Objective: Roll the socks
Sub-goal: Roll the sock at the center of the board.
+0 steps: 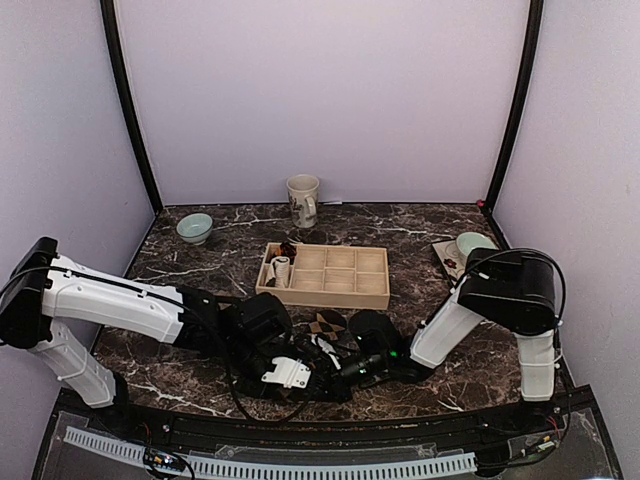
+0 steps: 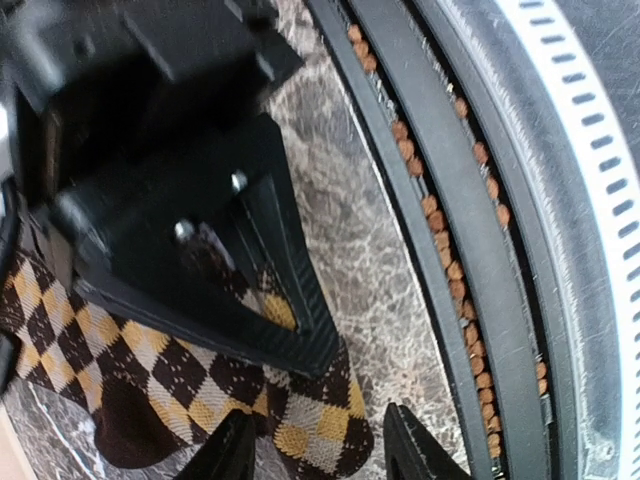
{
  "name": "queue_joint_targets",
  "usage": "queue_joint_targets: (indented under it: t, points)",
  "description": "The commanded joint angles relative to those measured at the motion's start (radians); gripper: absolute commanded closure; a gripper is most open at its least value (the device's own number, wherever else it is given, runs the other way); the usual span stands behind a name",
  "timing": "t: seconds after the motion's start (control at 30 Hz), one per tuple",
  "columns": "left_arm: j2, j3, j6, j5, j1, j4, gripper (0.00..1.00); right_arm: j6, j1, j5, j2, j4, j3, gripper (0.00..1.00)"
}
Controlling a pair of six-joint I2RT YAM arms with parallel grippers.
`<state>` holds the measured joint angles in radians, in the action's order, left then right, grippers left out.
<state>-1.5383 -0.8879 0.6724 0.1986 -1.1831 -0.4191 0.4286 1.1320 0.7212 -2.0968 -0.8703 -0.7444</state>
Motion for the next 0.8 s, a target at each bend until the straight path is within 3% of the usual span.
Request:
queue_joint_targets:
  t: [0.0, 0.2, 0.47, 0.63, 0.77]
  points:
    - [0.016, -0.001, -0.013, 0.048, -0.002, -0.046, 0.53, -0.006, 0.003, -0.097, -0.187, 0.381, 0.038, 1.00]
    - [-0.013, 0.064, 0.019, 0.003, -0.002, 0.059, 0.53, 0.003, -0.001, -0.102, -0.181, 0.363, 0.046, 1.00]
    - [-0.031, 0.133, 0.061, -0.168, -0.002, 0.224, 0.56, 0.007, 0.000, -0.096, -0.186, 0.348, 0.051, 1.00]
    - [-0.023, 0.143, 0.053, -0.159, -0.001, 0.224, 0.56, 0.009, 0.000, -0.094, -0.185, 0.351, 0.050, 1.00]
    - [-0.028, 0.147, 0.065, -0.123, -0.001, 0.215, 0.82, 0.014, 0.000, -0.103, -0.168, 0.357, 0.047, 0.99]
